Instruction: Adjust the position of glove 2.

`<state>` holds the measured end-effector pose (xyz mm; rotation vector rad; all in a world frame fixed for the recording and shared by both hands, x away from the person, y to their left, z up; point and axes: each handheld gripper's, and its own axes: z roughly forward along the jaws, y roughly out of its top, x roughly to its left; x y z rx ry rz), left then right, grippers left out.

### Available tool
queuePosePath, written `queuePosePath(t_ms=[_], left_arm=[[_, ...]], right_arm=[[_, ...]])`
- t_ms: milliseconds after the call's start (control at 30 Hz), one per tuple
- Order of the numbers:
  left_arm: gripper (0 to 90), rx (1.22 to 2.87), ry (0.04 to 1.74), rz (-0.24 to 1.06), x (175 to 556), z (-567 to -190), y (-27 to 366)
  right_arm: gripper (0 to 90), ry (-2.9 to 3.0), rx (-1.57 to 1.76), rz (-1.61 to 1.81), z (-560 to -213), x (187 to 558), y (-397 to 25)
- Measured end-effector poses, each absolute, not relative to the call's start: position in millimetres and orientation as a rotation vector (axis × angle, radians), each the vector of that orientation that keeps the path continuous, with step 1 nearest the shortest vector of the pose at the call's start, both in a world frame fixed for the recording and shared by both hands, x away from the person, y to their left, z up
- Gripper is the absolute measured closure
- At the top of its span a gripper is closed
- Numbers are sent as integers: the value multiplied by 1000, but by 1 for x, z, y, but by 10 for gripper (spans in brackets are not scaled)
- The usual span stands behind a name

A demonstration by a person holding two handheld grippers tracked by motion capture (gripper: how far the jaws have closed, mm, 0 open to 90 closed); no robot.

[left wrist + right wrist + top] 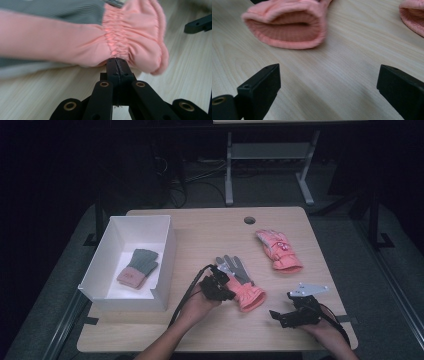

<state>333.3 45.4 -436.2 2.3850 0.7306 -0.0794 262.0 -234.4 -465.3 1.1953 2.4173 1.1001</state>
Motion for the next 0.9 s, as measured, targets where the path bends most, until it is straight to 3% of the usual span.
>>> queuePosePath(t_ms=[167,267,400,467,633,900], left_arm=[[894,2368,668,-88,332,-436,38],[825,2364,642,-74,331,-435,44],[682,2338,622,-52,327,-434,59],[580,2338,607,-47,325,-435,66],[383,2334,592,-7,317,-438,83],[176,2291,603,37,304,-439,104]], right_arm=[[60,2427,1204,1105,-465,262,-234],[64,2462,1218,1101,-465,263,-235],[77,2470,1199,1093,-462,264,-235],[144,2439,1206,1089,-458,263,-235],[98,2456,1245,1067,-456,265,-235],[133,2501,1217,1015,-454,269,-230]])
